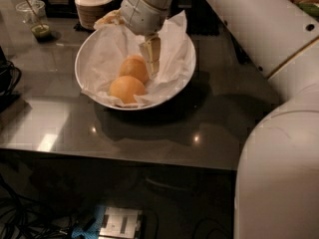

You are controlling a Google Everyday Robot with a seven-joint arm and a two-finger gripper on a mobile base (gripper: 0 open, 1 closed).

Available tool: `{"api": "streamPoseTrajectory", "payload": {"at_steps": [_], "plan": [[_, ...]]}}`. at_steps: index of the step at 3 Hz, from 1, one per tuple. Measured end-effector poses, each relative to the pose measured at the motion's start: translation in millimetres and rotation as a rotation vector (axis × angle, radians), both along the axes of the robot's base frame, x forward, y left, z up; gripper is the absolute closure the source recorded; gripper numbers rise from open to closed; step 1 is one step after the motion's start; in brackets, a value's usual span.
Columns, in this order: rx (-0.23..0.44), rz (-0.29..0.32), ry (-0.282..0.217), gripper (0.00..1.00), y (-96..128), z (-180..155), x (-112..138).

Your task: Pick orange from white bowl

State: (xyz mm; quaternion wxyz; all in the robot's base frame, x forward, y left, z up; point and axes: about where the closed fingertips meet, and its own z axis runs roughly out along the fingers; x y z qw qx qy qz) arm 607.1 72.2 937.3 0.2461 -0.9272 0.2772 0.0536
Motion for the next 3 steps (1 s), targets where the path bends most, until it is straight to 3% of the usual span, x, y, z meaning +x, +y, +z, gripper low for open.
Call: {"api": "streamPoseTrajectory", "payload": {"at_steps": [1, 3], "plan": [[0.001, -0.001, 0.0, 0.0, 0.4, -0.1, 0.3], [0.043, 0.121, -0.025, 0.0, -5.2, -46.4, -6.6]]}}
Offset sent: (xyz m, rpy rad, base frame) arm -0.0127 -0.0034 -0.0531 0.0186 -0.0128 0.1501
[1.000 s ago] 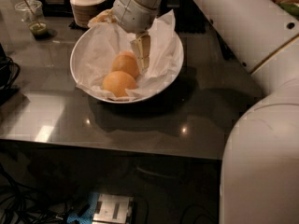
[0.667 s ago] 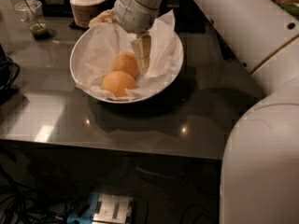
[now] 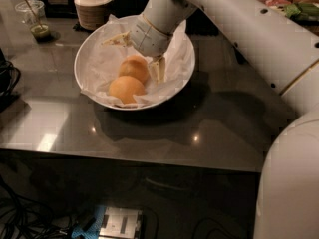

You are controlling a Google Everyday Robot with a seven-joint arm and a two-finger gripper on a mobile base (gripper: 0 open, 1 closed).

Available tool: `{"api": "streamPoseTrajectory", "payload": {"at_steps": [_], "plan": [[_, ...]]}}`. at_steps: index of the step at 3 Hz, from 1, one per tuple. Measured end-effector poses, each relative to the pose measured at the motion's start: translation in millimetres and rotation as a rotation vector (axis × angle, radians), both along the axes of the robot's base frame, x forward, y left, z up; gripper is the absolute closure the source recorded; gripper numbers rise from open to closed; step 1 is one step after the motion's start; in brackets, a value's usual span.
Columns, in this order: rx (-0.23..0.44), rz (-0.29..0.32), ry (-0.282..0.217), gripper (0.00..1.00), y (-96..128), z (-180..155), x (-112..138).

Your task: Pick orange from white bowl

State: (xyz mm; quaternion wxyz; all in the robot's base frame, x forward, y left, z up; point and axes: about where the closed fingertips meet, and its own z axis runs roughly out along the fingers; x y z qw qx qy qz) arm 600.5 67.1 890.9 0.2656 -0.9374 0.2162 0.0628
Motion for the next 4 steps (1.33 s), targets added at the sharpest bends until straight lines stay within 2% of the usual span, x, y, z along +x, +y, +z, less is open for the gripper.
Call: {"api": "streamPoseTrajectory", "payload": {"at_steps": [1, 2, 4], "plan": [[0.037, 0.053, -0.052, 0.0, -10.0, -8.2, 1.3], [0.037, 0.053, -0.052, 0.0, -10.0, -8.2, 1.3], [-0.076, 0.003, -0.145, 0.0, 7.7, 12.6, -22.4]]}}
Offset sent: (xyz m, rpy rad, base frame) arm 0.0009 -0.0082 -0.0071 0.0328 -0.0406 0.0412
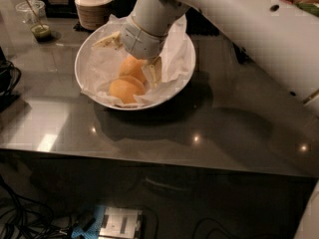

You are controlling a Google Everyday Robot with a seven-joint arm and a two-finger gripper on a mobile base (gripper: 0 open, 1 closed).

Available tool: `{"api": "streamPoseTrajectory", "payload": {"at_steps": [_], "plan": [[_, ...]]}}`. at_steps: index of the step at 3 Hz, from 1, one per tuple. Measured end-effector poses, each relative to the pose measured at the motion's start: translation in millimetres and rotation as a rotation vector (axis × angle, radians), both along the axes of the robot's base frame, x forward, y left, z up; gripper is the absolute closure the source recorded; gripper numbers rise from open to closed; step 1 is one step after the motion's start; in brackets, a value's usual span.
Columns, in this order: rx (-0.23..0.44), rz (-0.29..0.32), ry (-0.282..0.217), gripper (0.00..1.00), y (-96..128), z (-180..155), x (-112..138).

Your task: Pick orange from white bowl

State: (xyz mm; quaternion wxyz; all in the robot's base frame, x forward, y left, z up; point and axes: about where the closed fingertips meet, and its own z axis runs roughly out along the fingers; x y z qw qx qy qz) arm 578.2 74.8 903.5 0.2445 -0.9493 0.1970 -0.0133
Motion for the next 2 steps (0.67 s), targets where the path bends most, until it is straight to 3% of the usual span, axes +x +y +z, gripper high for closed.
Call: {"api": "streamPoseTrajectory", "payload": {"at_steps": [1, 2], "plan": [[0.001, -0.002, 0.007, 0.0, 1.3, -3.3, 0.2], [0.02, -0.044, 0.057, 0.0, 0.0, -19.4, -12.6]]}}
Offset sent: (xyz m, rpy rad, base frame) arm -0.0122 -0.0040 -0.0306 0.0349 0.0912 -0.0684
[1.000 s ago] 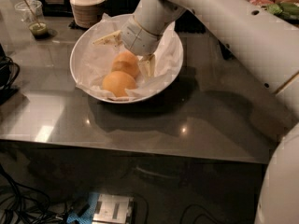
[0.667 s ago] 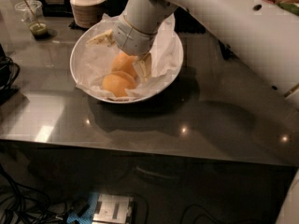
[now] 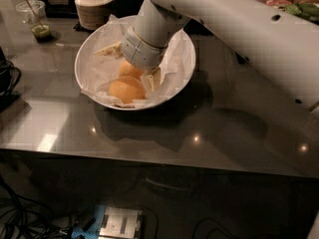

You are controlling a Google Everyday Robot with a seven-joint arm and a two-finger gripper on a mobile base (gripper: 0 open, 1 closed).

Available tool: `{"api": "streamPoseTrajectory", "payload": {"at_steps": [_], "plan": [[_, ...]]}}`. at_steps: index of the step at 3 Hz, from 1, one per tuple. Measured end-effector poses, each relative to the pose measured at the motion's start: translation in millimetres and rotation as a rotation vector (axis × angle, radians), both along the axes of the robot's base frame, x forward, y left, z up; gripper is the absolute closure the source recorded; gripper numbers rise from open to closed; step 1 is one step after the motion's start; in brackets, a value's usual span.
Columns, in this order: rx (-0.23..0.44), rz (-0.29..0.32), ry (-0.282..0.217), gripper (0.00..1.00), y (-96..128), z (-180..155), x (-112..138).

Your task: Pick orange from white bowl

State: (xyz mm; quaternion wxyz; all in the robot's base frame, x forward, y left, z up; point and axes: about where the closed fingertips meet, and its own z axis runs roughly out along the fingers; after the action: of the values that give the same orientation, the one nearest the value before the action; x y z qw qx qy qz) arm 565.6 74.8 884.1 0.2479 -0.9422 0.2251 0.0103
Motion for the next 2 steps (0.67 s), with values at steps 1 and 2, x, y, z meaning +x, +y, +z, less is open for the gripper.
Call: {"api": "streamPoseTrajectory", "payload": {"at_steps": [1, 2], "plan": [[-0.002, 0.009, -0.009, 0.0, 3.8, 1.8, 2.4], [-0.001, 0.045, -0.058, 0.0, 16.6, 13.2, 14.8]]}}
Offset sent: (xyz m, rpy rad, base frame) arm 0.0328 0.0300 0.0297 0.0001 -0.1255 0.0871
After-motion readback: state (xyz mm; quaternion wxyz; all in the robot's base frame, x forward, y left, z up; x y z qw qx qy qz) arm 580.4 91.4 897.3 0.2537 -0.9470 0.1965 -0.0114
